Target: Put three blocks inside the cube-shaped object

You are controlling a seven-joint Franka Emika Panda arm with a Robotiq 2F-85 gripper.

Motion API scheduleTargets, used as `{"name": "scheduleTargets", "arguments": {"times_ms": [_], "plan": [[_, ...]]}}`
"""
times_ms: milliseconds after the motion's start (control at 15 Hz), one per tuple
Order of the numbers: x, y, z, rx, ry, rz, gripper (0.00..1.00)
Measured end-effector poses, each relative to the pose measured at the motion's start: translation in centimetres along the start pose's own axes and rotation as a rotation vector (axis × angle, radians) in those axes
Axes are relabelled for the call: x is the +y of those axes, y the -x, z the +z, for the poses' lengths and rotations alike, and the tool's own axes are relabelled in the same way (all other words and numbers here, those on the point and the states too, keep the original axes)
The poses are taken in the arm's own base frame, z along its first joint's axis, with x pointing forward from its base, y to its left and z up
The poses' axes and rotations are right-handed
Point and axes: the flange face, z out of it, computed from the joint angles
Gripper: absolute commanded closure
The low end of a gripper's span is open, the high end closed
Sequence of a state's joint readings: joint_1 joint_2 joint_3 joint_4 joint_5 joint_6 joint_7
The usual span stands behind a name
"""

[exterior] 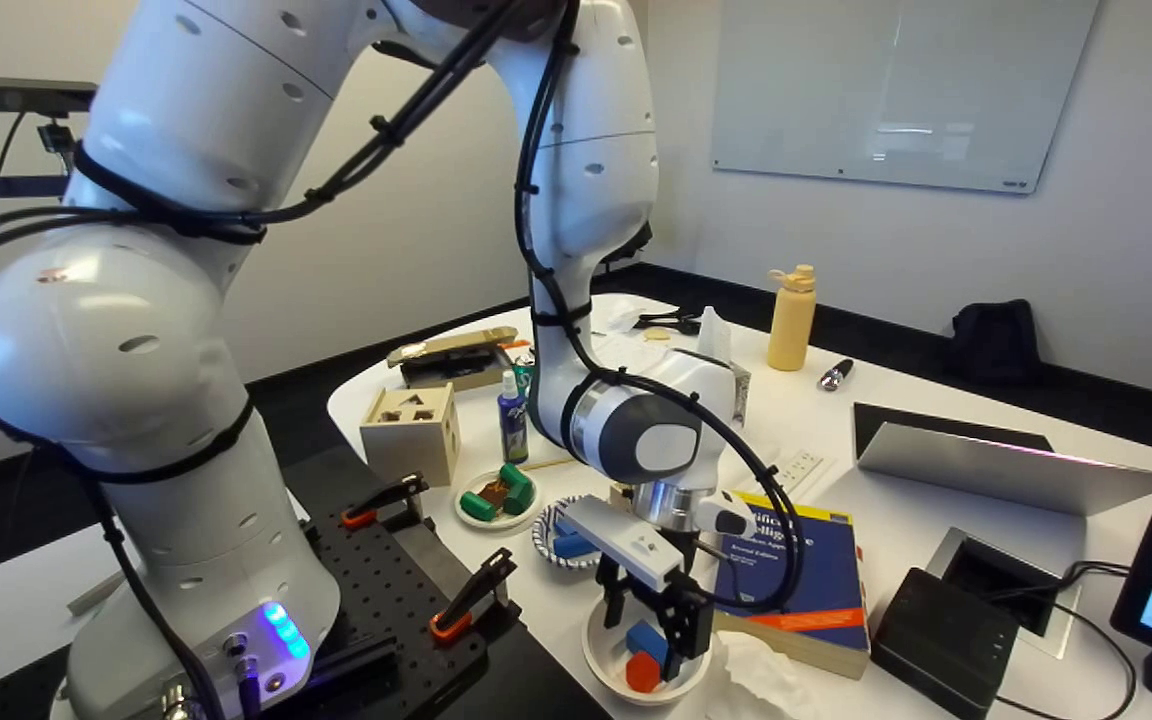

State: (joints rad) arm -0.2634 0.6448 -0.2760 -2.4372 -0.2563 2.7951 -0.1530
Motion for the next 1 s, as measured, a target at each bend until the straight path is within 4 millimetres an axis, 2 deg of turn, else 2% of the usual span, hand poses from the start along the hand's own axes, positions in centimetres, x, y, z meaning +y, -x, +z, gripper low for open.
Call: {"name": "scheduleTargets", "arguments": {"times_ms": [467,533,600,1000], "plan": [[-0.5,-1.0,2.6,-0.033,0.004,-0.02,0.0],[-0.6,-1.2,2.8,-0.035,0.005,-0.023,0.25],[-0.6,-1.3,3.0,-0.036,0.007,-0.025,0.26],[-1.0,-2.2,3.2,-0.026,0.018,-0.042,0.73]]}}
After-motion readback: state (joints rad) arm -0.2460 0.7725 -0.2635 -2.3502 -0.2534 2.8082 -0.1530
